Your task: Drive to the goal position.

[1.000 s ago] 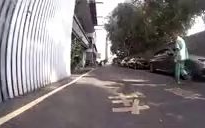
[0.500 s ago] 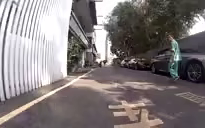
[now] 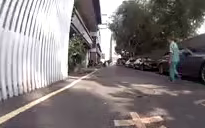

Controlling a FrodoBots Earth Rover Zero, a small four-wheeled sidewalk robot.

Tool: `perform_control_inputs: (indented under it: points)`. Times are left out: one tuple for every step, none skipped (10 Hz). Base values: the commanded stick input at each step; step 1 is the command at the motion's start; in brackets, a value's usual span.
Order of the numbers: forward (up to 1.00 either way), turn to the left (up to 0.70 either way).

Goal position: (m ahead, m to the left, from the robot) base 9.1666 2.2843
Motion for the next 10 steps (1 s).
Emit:
perform_control_inputs:
  points:
    - [0.7, 0.0]
    - [0.7, 0.0]
    - [0.7, 0.0]
    - [0.7, 0.0]
    - [0.7, 0.0]
    - [0.7, 0.0]
    - [0.7, 0.0]
    - [0.7, 0.01]
    - [0.7, 0.01]
    - [0.7, 0.01]
